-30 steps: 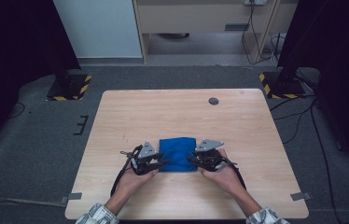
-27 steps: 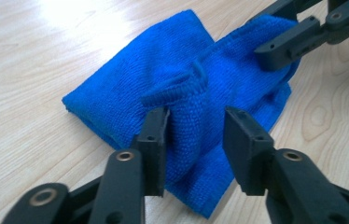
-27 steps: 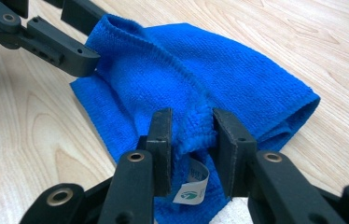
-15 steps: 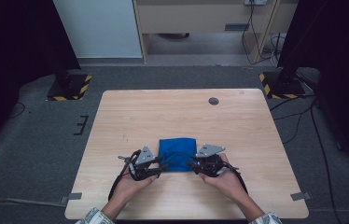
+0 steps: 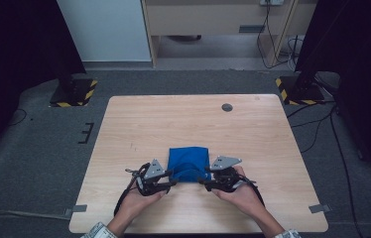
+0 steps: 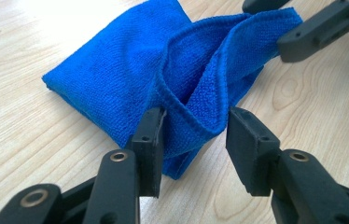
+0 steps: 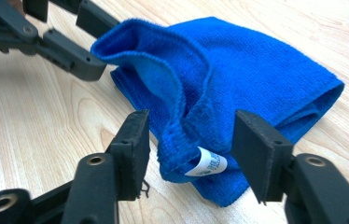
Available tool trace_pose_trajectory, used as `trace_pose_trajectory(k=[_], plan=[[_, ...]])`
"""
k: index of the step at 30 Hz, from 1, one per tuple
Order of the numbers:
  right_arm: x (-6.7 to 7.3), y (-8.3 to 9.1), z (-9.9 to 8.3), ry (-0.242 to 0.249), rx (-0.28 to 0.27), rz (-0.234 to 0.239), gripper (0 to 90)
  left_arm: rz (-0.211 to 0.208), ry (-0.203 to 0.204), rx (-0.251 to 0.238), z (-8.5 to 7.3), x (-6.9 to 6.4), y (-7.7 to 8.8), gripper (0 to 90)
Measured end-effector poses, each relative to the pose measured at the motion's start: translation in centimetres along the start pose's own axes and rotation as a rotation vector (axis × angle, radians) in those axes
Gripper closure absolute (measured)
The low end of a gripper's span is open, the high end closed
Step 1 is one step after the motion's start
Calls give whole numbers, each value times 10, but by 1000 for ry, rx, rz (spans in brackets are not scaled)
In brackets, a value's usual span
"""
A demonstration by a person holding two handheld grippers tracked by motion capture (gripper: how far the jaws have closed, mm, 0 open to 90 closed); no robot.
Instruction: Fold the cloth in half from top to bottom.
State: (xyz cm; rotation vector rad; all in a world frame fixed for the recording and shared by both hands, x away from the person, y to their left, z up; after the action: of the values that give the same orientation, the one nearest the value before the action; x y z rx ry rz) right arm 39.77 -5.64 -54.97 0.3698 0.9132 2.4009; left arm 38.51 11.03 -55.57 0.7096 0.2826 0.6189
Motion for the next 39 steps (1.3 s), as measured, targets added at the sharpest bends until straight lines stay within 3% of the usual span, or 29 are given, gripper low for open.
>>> trace_pose_trajectory(k=[9, 14, 20, 24, 25, 31, 39], plan=[[1, 7, 9, -29, -29, 16, 409, -4, 4, -13, 3, -1, 6, 570], [-3, 13, 17, -36, -53, -4, 446, -13, 2, -11, 1, -5, 8, 576], [-20, 8, 27, -83, -57, -60, 495, -13, 14, 3, -1, -3, 7, 592], [-20, -2, 34, -82, -42, -48, 494, -16, 20, 1, -1, -2, 7, 602], [-18, -4, 36, -87, -48, -31, 499, -16, 20, 2, -1, -2, 7, 604], [-16, -2, 47, -85, -80, -33, 541, -18, 21, 13, -3, -2, 6, 609], [-9, -16, 37, -25, 7, -22, 652, -19, 28, 16, -4, -1, 10, 632]])
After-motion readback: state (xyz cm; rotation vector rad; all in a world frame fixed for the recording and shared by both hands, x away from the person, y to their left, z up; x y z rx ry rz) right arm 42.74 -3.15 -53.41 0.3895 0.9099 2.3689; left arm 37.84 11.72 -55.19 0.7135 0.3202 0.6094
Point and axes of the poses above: each handheld gripper's, and its own axes: y roughly backward along the jaws, z roughly out of its top, x roughly to its left, the point moved 8 cm from there along -y, roughly forward along the jaws, and after that the axes turned 6 degrees about x, right-handed, at the moved point
